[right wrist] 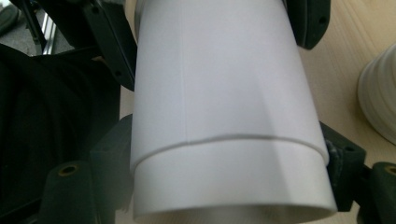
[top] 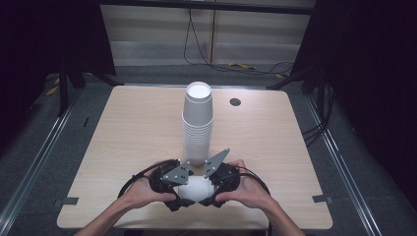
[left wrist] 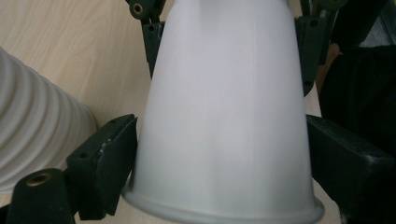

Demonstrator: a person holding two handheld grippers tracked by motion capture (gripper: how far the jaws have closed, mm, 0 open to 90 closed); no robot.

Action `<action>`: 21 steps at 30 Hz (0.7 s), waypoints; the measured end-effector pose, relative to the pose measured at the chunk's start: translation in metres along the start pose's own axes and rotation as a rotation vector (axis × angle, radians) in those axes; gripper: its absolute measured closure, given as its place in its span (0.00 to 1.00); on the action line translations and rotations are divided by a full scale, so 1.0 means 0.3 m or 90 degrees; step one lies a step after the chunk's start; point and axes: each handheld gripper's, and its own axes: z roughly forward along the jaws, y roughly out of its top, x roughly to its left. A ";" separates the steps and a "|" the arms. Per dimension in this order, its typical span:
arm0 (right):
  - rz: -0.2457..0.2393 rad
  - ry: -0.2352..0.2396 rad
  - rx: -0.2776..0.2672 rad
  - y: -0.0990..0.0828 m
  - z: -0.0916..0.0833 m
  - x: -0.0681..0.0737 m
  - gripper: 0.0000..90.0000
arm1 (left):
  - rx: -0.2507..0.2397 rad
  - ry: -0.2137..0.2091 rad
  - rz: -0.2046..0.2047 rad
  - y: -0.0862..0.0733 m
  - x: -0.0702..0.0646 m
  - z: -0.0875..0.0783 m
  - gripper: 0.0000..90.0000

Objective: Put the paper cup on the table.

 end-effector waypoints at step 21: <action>0.045 -0.037 -0.033 -0.058 -0.061 -0.025 0.25 | -0.129 0.066 -0.097 -0.038 0.035 -0.098 0.17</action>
